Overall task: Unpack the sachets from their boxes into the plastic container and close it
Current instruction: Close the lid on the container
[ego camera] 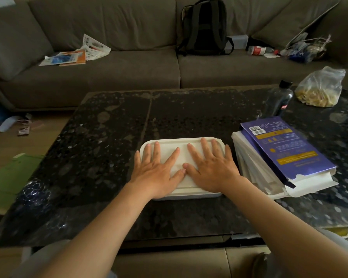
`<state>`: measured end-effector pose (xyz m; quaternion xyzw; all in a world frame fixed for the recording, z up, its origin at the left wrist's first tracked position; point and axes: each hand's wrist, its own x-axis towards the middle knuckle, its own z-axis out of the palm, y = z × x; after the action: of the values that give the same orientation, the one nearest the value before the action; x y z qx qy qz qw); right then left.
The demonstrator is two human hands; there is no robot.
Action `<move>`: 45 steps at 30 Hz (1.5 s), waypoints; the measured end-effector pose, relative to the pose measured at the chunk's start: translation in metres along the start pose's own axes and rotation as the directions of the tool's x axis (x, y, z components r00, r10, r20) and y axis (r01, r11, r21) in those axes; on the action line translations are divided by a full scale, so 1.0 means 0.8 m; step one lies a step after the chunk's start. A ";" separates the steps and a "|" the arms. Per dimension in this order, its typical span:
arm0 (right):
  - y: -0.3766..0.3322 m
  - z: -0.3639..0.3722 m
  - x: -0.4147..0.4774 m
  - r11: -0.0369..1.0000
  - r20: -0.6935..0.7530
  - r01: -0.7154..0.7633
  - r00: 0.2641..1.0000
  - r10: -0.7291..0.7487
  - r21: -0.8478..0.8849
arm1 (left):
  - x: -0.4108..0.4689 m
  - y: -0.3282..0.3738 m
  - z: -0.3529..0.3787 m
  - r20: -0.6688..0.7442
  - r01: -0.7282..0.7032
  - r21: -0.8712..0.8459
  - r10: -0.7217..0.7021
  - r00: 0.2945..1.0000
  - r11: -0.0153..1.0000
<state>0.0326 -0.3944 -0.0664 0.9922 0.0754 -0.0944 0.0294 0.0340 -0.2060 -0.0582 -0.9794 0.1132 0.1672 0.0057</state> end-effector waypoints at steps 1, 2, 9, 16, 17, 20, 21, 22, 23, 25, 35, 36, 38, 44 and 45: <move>0.000 0.000 0.000 1.000 -0.002 0.001 1.000 -0.001 0.003 | 0.000 -0.001 0.001 -0.006 -0.002 -0.001 0.002 1.000 1.000; 0.000 -0.001 -0.001 1.000 -0.006 0.003 1.000 -0.003 0.006 | 0.000 0.000 0.002 -0.014 -0.002 -0.003 0.002 1.000 1.000; 0.005 -0.008 -0.004 0.953 -0.113 -0.117 0.982 0.154 0.278 | -0.004 -0.002 -0.001 -0.107 0.021 -0.127 -0.034 0.994 0.992; 0.025 -0.006 -0.002 0.953 -0.013 -0.135 0.989 0.144 0.271 | 0.000 -0.002 -0.003 -0.053 0.090 -0.098 -0.095 0.994 0.991; 0.026 -0.005 -0.003 0.952 -0.016 -0.130 0.990 0.140 0.277 | 0.000 -0.001 -0.003 -0.051 0.090 -0.098 -0.095 0.994 0.991; 0.024 -0.004 -0.004 0.954 -0.029 -0.115 0.991 0.128 0.278 | -0.001 0.000 -0.002 -0.044 0.089 -0.096 -0.093 0.995 0.991; 0.024 -0.004 -0.004 0.953 -0.031 -0.114 0.991 0.128 0.281 | -0.001 -0.001 -0.002 -0.042 0.087 -0.095 -0.091 0.995 0.992; 0.024 -0.003 -0.003 0.950 -0.029 -0.119 0.991 0.133 0.289 | 0.000 0.000 -0.001 -0.040 0.085 -0.096 -0.089 0.995 0.992; 0.024 -0.003 -0.004 0.946 -0.029 -0.123 0.990 0.138 0.299 | 0.000 -0.001 -0.001 -0.044 0.085 -0.097 -0.089 0.995 0.992; 0.024 -0.001 -0.003 0.941 -0.028 -0.127 0.989 0.143 0.314 | 0.000 -0.002 0.000 -0.054 0.085 -0.104 -0.090 0.994 0.991; 0.023 -0.003 -0.004 0.947 -0.020 -0.136 0.989 0.148 0.292 | -0.001 -0.001 -0.004 -0.085 0.085 -0.149 -0.099 0.991 0.985; 0.022 -0.004 -0.005 0.947 -0.015 -0.141 0.988 0.152 0.290 | -0.002 -0.001 -0.004 -0.087 0.086 -0.164 -0.102 0.991 0.983; 0.022 -0.006 -0.006 0.944 -0.009 -0.142 0.988 0.151 0.298 | -0.002 -0.003 -0.005 -0.103 0.076 -0.222 -0.101 0.990 0.972; 0.025 -0.017 -0.010 0.928 -0.029 -0.129 0.989 0.148 0.350 | -0.006 -0.004 -0.021 -0.132 0.074 -0.306 -0.120 0.984 0.949; 0.027 -0.021 -0.011 0.924 -0.051 -0.124 0.987 0.153 0.362 | -0.008 -0.006 -0.026 -0.151 0.062 -0.308 -0.114 0.982 0.949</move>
<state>0.0306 -0.4153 -0.0475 0.9868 -0.0124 -0.0651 -0.1479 0.0356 -0.2011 -0.0366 -0.9834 0.0425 0.0994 -0.1460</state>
